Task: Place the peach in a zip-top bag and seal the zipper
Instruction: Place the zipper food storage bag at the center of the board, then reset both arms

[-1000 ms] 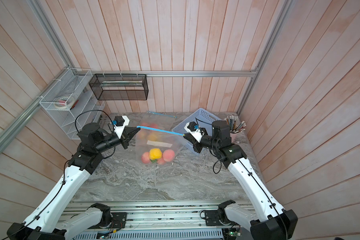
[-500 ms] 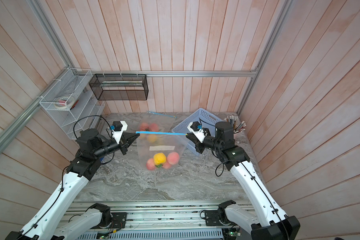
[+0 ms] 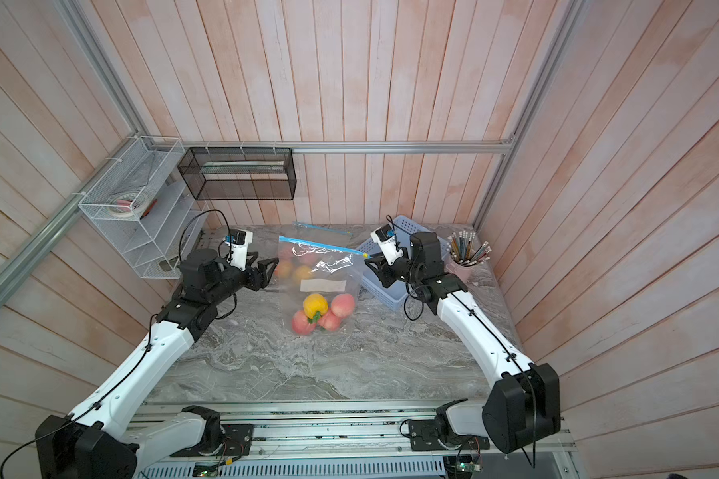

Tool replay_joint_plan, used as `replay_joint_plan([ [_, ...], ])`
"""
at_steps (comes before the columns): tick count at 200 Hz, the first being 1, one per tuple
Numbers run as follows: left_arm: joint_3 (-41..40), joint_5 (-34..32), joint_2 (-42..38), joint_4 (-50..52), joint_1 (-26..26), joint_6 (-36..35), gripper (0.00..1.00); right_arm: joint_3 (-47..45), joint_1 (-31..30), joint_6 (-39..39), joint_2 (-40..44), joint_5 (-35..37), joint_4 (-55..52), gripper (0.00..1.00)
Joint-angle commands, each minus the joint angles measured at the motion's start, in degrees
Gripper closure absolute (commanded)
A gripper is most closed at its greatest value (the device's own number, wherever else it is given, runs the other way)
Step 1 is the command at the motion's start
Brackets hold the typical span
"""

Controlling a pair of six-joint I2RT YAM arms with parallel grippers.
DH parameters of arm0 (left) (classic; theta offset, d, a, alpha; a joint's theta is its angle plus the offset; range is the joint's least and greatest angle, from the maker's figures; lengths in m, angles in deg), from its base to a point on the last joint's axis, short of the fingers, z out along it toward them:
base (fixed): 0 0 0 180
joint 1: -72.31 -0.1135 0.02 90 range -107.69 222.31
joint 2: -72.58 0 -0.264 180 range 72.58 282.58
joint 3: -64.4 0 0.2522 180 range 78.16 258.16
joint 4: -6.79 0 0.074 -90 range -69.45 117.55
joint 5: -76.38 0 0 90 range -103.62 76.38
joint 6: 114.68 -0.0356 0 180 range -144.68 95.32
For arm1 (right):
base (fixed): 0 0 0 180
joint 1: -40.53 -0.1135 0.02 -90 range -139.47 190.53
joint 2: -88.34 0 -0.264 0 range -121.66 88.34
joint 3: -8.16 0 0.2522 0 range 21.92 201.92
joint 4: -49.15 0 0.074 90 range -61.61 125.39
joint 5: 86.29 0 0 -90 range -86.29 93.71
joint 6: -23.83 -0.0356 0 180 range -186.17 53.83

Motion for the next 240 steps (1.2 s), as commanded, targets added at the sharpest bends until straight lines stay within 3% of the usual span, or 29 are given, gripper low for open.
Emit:
replay_joint_plan([
  [1,1.15,-13.15,-0.28,-1.76,-1.38,5.27,0.17,2.01,0.51,-8.79,1.44,12.43,8.41,0.41],
  [32,-4.52,-19.51,-2.99,-3.83,-4.12,9.07,0.04,-7.11,2.41,-12.24,8.71,21.74,17.81,0.2],
  [54,-10.67,-23.67,-6.13,-6.24,-5.92,11.89,0.0,-16.51,4.55,-14.04,15.33,30.47,21.74,0.06],
  [105,-24.78,-33.96,-12.08,-11.96,-7.71,16.51,0.0,-37.38,9.75,-17.11,31.05,46.4,26.19,0.03],
  [134,-31.27,-38.59,-14.75,-18.52,-7.81,15.71,0.0,-45.73,13.33,-21.6,34.33,51.56,27.03,0.02],
  [171,-39.11,-39.57,-12.33,-35.39,-8.25,7.58,0.0,-54.63,16.96,-20.32,29.86,53.63,42.51,0.02],
  [193,-43.77,-32.28,-8.65,-46.62,-9.32,2.68,0.0,-57.87,17.05,-16.61,23.23,51.67,56.14,0.02],
  [240,-48.18,-23.99,-0.18,-64.97,-12.48,1.92,0.0,-60.02,16.98,-11.41,5.5,46.43,78.69,0.02],
])
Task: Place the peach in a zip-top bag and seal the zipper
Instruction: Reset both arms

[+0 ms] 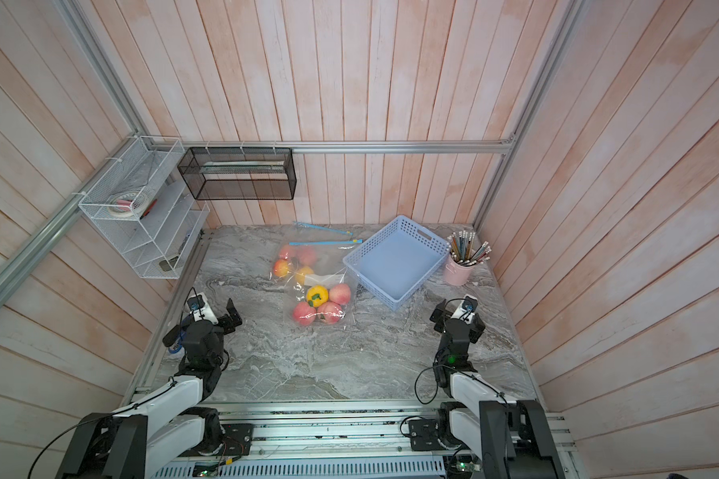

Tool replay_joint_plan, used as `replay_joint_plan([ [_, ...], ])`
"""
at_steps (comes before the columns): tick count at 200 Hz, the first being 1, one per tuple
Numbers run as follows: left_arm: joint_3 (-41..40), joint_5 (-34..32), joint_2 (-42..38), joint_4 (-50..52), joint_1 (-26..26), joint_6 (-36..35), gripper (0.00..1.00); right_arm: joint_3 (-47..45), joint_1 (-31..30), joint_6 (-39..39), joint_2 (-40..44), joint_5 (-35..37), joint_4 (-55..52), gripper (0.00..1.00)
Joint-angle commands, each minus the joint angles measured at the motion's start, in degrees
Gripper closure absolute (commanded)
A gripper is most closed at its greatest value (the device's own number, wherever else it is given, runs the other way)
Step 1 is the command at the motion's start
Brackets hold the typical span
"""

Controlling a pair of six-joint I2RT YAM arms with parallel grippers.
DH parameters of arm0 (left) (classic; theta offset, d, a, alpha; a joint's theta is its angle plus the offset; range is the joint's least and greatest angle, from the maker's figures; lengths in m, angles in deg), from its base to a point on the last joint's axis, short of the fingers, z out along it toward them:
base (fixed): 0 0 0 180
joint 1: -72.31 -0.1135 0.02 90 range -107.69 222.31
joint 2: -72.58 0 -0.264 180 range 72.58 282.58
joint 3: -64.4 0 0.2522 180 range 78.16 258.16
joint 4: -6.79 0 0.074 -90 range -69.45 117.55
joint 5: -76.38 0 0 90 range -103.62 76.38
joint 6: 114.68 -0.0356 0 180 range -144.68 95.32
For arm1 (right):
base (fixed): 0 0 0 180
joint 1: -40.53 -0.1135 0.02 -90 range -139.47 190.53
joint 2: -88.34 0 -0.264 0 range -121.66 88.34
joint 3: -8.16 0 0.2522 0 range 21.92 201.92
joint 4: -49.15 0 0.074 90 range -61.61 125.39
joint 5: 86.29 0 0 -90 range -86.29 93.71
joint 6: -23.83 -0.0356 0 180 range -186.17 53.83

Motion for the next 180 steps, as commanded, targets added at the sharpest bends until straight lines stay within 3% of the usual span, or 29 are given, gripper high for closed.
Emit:
replay_joint_plan([
  [1,-0.55,6.36,3.34,-14.46,-1.53,-2.32,0.0,-1.6,0.21,3.98,-6.01,-3.14,19.81,0.02],
  [39,-0.74,13.93,12.6,-26.08,-4.3,-3.04,0.0,0.94,1.23,7.53,-12.45,-9.26,23.74,0.02],
  [65,2.2,18.64,19.21,-27.76,-5.68,-2.97,0.0,0.41,2.51,7.05,-17.9,-11.47,30.4,0.02],
  [97,3.73,19.48,26.29,-31.58,-5.74,-3.1,0.0,0.54,3.4,6.46,-23.43,-12.92,35.69,0.02],
  [132,6.38,18.96,25.96,-25.68,-5.79,-3.0,0.0,2.9,3.49,5.9,-22.66,-12.15,29.66,0.02],
  [180,6.03,19.13,26.08,-26.7,-5.71,-3.12,0.0,3.81,3.5,5.49,-22.48,-11.3,27.75,0.02],
])
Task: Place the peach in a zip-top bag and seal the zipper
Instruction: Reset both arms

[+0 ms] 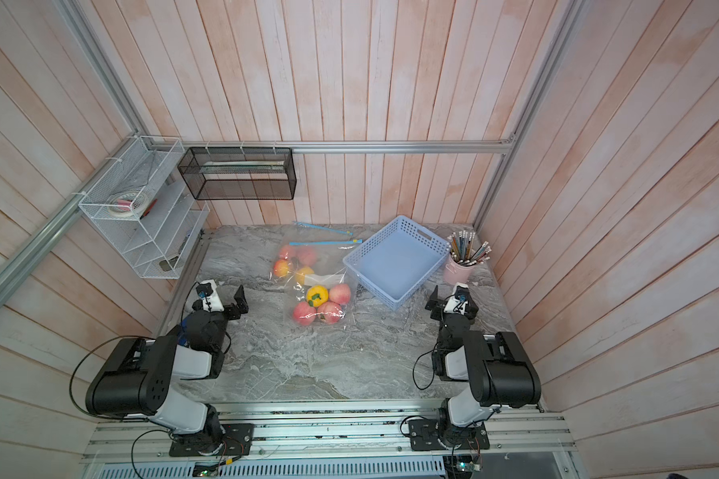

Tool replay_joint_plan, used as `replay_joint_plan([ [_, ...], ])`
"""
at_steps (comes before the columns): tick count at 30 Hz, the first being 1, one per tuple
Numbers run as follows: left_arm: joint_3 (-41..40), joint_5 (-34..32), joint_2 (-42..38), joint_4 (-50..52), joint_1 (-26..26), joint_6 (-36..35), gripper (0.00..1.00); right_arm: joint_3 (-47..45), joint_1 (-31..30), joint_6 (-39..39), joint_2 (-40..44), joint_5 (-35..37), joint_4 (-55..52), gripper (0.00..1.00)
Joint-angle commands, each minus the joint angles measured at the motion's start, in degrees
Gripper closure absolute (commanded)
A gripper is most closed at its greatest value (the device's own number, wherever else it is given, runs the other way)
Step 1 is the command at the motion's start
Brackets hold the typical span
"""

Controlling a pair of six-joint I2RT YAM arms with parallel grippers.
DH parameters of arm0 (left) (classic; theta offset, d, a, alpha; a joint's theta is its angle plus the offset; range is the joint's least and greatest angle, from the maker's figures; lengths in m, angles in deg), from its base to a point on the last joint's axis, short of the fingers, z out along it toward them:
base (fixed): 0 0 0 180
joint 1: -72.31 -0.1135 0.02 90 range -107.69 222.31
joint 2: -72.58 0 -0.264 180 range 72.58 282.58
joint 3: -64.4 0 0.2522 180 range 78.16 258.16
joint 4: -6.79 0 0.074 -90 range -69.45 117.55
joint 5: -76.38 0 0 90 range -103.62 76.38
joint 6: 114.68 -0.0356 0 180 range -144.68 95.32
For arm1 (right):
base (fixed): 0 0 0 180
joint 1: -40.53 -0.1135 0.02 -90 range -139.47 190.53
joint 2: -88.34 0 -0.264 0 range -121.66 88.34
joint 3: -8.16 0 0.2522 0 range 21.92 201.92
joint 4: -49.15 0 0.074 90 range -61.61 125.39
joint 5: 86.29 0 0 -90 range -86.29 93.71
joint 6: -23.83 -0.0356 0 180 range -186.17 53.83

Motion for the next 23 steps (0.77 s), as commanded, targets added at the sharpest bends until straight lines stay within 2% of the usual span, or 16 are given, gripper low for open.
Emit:
replay_joint_plan([
  [1,0.21,1.1,0.35,0.05,-0.18,-0.62,0.0,0.55,0.39,-0.43,0.08,0.5,-1.17,0.02],
  [23,1.64,2.33,0.39,2.71,0.48,-2.12,0.0,0.81,0.23,-0.43,0.09,0.79,-1.51,0.02],
])
